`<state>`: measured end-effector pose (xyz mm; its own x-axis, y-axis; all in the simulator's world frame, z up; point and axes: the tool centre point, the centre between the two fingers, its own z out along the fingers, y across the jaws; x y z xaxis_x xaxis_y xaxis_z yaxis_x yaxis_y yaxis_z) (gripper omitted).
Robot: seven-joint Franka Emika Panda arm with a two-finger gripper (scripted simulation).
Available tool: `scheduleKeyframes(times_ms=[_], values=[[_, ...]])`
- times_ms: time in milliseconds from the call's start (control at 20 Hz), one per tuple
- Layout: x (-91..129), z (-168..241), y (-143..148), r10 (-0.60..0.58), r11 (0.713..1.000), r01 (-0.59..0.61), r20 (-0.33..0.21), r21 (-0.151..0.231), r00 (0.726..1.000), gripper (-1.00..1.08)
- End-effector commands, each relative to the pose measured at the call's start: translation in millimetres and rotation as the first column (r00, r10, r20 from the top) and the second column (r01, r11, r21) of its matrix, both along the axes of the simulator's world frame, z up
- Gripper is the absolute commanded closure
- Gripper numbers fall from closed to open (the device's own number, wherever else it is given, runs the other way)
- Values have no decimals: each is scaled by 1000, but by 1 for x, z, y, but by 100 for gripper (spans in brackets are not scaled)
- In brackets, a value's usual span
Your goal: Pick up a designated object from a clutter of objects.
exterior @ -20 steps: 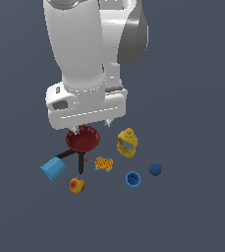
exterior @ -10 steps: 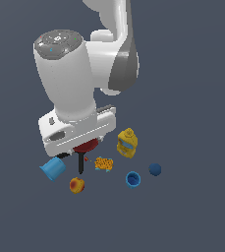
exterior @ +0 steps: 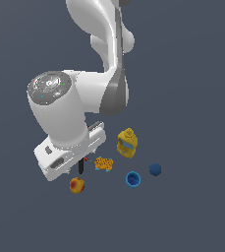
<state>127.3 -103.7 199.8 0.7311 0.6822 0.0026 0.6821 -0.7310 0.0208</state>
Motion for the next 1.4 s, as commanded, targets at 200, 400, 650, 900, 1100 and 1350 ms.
scheduleKeyframes(times_ms=[200,400,650,900,1100,1350], values=[[16,-36,-15,152,988,-152,-7,2,988,-92],[24,-60,-24,242,970,-242,-11,4,970,-92],[30,-85,-33,334,943,-334,-14,8,942,-92],[34,-103,-40,396,918,-396,-15,11,918,-92],[36,-112,-43,426,905,-426,-16,13,905,-92],[37,-116,-44,439,898,-439,-16,13,898,-92]])
